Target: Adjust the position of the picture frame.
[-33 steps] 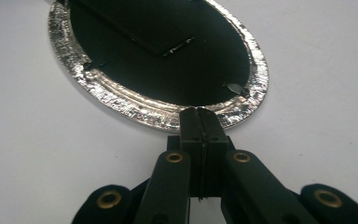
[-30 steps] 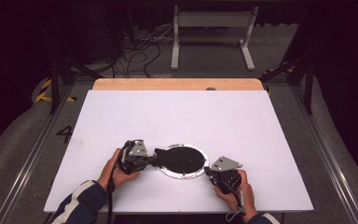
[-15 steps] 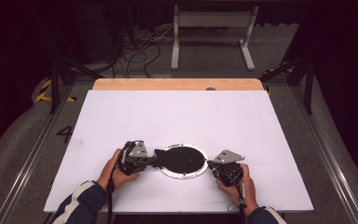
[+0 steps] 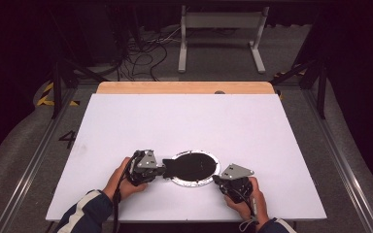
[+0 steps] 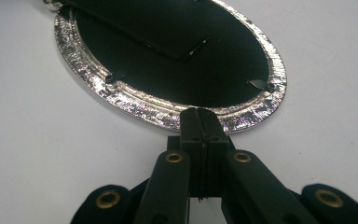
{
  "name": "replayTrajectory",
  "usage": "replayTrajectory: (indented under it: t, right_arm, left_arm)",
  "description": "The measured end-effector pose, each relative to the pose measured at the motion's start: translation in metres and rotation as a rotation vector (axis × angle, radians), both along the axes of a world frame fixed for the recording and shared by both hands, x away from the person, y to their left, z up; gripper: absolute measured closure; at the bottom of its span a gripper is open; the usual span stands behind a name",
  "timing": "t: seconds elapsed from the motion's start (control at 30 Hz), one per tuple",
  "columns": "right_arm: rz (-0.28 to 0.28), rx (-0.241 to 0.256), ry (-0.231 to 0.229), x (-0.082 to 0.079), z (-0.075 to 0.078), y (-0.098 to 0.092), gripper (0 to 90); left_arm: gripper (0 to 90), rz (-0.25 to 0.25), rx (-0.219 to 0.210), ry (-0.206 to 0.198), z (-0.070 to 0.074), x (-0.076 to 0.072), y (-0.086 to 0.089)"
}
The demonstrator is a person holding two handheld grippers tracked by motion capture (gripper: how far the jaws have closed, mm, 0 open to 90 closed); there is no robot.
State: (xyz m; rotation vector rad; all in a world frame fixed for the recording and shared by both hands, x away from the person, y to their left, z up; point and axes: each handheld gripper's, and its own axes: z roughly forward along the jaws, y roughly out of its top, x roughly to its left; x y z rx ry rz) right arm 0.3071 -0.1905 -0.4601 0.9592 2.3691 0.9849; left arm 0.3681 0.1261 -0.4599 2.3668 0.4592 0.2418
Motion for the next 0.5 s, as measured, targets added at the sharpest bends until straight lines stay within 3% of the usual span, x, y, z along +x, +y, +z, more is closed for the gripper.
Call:
replayTrajectory:
  t: [0.27,0.5]
  right_arm:
    - [-0.051,-0.014,-0.018,0.018,0.000,0.002,90.0]
    - [-0.079,-0.010,-0.012,0.034,0.001,-0.003,90.0]
  left_arm:
    - [90.0,0.007,-0.032,0.021,-0.002,-0.001,-0.001]
    - [90.0,-0.058,-0.074,0.041,-0.005,-0.004,-0.004]
